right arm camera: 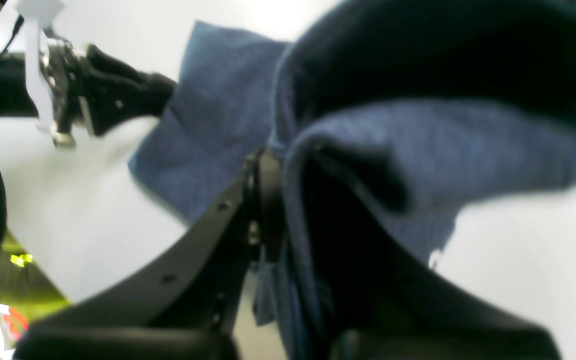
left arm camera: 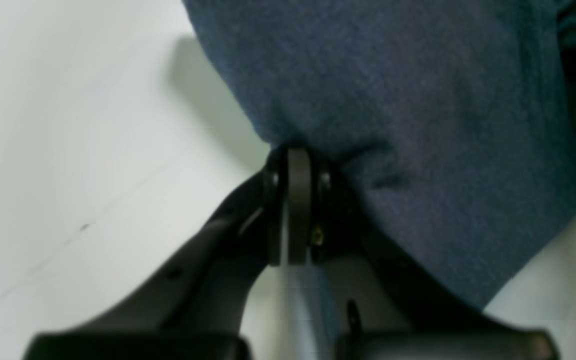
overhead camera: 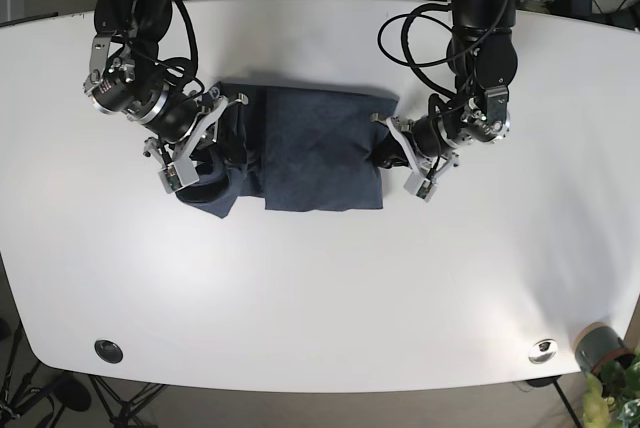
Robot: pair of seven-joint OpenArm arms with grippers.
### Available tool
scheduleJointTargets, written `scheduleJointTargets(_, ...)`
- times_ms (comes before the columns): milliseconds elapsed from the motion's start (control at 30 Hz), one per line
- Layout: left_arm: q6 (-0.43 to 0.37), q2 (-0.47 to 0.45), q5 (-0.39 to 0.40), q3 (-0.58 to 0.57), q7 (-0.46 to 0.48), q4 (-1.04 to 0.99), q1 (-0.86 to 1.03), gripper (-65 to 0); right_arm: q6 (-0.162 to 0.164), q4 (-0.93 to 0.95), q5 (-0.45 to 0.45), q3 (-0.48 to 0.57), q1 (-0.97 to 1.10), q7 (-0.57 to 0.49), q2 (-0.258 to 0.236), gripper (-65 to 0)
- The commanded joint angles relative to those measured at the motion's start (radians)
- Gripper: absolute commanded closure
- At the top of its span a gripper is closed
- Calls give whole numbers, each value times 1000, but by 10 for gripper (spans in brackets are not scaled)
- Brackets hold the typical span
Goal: Fold the T-shirt properly
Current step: 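Fold the strip in half, right gripper carrying its end over the left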
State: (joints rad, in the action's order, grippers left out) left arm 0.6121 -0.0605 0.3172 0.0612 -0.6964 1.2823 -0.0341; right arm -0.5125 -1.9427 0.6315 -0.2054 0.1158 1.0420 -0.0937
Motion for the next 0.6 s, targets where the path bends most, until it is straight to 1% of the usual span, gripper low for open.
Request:
scheduleJointTargets(0, -8, 20, -92, -5, -76, -2, 6, 0, -8, -17, 32, 28, -26, -39, 8, 0)
scheduleJointTargets(100, -8, 31, -105, -5, -76, -7, 6, 0, -8, -17, 34, 57, -31, -41, 13, 0)
scheduleJointTargets(300, -7, 37, -102, -5, -76, -7, 7, 0, -8, -7, 32, 105, -46, -42, 56, 0)
scheduleJointTargets(500, -5, 37, -102, -5, -76, -8, 12, 0, -8, 67, 32, 152, -71, -47, 65, 0)
scheduleJointTargets(567, -4, 37, -102, -5, -76, -8, 12, 0, -8, 96, 32, 171, -74, -82, 65, 0)
